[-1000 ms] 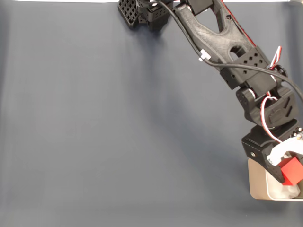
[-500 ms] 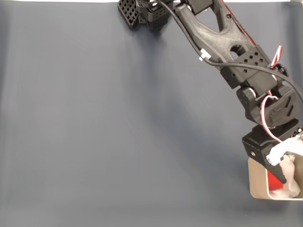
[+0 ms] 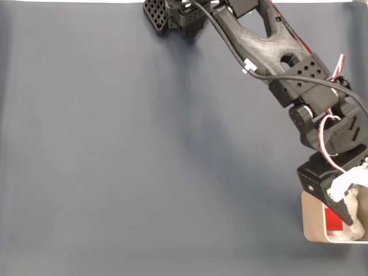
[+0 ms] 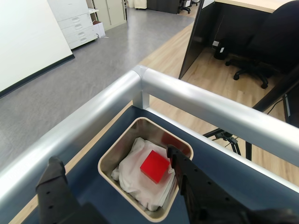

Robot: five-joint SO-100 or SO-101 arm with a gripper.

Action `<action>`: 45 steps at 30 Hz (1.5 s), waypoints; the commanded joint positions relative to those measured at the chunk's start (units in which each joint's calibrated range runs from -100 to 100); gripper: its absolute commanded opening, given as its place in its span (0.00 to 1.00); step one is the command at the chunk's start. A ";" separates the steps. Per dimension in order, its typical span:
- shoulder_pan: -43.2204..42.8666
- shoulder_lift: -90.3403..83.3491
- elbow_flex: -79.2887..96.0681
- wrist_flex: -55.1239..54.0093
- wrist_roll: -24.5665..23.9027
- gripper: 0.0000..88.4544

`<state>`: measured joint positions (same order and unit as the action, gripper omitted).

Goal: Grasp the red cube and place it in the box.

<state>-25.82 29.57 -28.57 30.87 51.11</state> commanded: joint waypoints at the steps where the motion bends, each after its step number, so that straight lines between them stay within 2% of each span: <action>1: -0.18 -2.19 -3.64 -0.62 0.29 0.55; 19: 0.11 -2.62 -2.63 -1.03 0.15 0.54; 22: 0.39 -3.57 -1.81 -0.95 0.44 0.45; 29: 3.37 -11.63 5.03 -0.79 1.90 0.01; 36: 11.82 -26.88 16.16 -0.70 1.56 0.00; 45: 22.19 -58.86 49.19 0.12 1.51 0.00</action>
<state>-6.45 -15.50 11.57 30.87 52.33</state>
